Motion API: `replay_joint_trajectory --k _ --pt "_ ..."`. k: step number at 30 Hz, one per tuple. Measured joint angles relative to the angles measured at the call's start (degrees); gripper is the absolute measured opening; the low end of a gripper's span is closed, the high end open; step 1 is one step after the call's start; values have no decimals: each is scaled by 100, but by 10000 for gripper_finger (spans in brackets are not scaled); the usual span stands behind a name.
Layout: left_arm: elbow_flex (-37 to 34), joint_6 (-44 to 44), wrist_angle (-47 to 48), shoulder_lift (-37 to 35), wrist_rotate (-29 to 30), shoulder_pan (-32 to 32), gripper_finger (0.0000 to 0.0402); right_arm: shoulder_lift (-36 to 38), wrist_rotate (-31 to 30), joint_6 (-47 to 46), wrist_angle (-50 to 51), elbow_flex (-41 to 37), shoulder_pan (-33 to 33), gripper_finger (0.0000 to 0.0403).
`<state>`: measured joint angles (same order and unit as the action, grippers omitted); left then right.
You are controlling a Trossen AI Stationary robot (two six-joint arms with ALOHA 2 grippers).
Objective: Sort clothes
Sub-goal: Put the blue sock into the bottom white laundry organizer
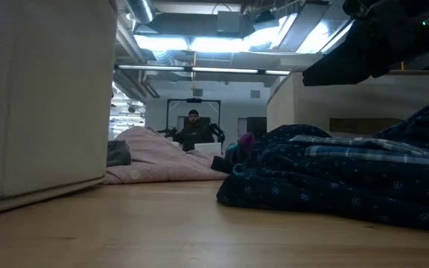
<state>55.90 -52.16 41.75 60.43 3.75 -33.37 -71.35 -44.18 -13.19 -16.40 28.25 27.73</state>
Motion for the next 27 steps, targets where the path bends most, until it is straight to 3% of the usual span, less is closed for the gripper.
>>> replay_joint_trajectory --k 7,27 --pt "1 96 124 351 379 159 17 0 -33 2 2 0 0 244" --pt "1 -243 111 347 376 310 24 0 -35 18 28 0 -1 244"
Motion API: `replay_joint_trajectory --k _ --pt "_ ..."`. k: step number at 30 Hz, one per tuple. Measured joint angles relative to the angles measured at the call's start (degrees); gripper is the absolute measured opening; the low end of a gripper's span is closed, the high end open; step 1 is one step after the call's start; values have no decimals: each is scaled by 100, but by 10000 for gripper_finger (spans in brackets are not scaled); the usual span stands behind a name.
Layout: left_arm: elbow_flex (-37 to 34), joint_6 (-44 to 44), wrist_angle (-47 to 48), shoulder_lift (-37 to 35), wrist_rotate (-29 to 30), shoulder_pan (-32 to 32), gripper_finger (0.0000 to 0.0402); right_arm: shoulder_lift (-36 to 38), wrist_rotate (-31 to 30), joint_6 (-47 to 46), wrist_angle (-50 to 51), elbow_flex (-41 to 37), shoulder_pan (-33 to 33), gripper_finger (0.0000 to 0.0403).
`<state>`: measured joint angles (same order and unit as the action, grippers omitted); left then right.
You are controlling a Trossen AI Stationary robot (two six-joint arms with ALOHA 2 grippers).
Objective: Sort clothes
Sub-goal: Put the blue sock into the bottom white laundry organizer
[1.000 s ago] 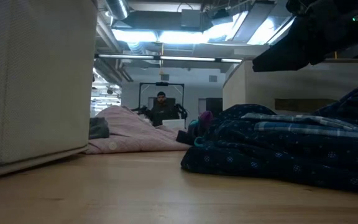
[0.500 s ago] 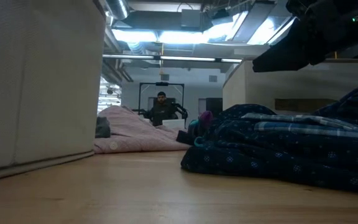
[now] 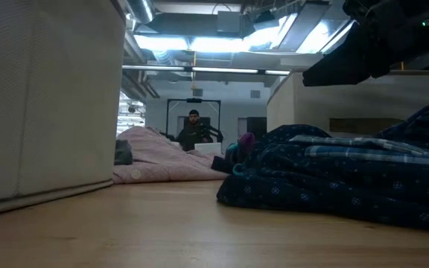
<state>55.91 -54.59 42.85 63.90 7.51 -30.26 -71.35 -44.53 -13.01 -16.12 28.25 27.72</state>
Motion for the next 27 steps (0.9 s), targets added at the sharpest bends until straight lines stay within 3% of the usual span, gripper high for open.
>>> replay_joint_trajectory --k 10,18,21,24,27 --pt "23 47 20 -46 -45 71 142 0 0 0 -2 0 1 244" --pt "746 511 0 -357 -532 292 152 0 11 -2 -28 0 -1 244" --pt "1179 1192 -33 -457 -237 415 145 0 52 -6 -26 0 -1 244" --pt "1559 2169 -191 -466 451 587 142 0 52 -7 -24 0 -2 244" --pt "1611 3228 -922 -460 1193 774 142 0 52 -9 -26 2 -1 244"
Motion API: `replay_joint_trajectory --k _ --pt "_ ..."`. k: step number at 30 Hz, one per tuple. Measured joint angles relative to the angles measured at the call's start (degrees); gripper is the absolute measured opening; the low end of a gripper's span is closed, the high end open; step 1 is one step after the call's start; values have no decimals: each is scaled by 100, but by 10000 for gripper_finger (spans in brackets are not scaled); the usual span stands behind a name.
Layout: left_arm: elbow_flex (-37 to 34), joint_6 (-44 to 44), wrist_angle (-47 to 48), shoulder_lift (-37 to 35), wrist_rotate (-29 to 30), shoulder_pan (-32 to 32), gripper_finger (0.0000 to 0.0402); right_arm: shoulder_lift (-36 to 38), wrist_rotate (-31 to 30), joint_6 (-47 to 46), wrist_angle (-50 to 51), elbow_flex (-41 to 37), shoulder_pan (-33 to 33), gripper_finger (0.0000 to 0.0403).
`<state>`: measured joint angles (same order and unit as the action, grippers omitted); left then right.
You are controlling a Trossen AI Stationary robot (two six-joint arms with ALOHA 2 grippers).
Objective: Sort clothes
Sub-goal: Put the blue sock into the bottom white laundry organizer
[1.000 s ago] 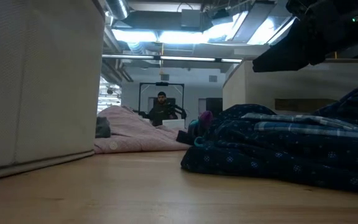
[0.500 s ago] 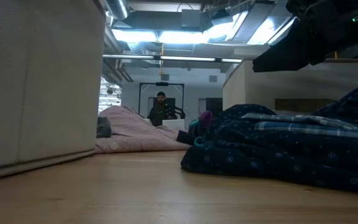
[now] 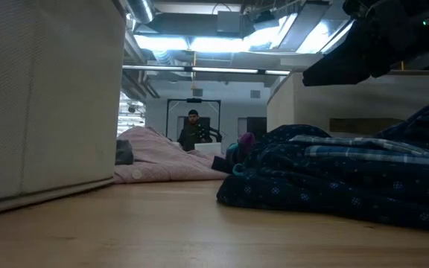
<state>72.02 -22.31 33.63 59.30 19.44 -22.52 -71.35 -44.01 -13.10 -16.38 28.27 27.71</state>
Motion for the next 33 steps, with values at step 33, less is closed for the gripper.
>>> replay_joint_trajectory --k 33 --pt "663 1347 -1578 3747 -963 2830 141 0 9 -46 333 0 1 244"
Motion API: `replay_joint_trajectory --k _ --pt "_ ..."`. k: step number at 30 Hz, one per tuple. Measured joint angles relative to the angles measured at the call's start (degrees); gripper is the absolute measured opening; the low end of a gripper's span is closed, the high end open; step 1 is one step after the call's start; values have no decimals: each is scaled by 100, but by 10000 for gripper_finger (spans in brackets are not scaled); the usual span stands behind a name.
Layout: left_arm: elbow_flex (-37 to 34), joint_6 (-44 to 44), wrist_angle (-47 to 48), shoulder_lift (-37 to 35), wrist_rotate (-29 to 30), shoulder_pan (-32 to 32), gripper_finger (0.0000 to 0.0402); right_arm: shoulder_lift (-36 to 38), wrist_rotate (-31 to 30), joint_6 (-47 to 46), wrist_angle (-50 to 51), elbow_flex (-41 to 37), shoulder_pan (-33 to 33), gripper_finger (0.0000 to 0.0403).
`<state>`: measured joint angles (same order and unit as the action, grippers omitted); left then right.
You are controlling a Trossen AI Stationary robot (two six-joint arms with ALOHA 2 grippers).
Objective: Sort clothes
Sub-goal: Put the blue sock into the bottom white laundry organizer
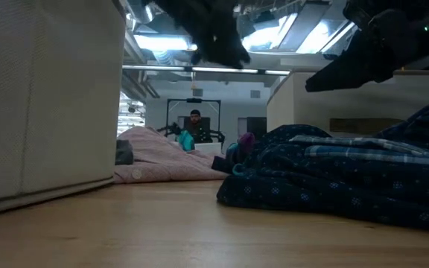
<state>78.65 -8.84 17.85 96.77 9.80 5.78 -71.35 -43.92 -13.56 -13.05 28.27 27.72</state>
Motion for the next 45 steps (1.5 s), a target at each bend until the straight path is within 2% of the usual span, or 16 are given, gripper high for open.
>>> replay_joint_trajectory --k 13,22,26,35,39,45 --pt "0 -471 2 1133 82 -4 141 0 105 -13 4 0 1 244" --pt "-33 -621 -140 1454 309 -4 141 -1 107 -31 -2 0 1 244" --pt "-37 -643 -115 1561 685 7 141 -2 108 -145 38 1 1 244" --pt "-44 -574 -229 1724 715 26 138 -2 106 -260 111 0 1 244" --pt "-44 -424 -221 1777 715 24 105 -2 107 -269 97 -13 1 244" --pt "-44 -214 -246 1779 716 12 22 -2 103 -287 117 -16 1 244"
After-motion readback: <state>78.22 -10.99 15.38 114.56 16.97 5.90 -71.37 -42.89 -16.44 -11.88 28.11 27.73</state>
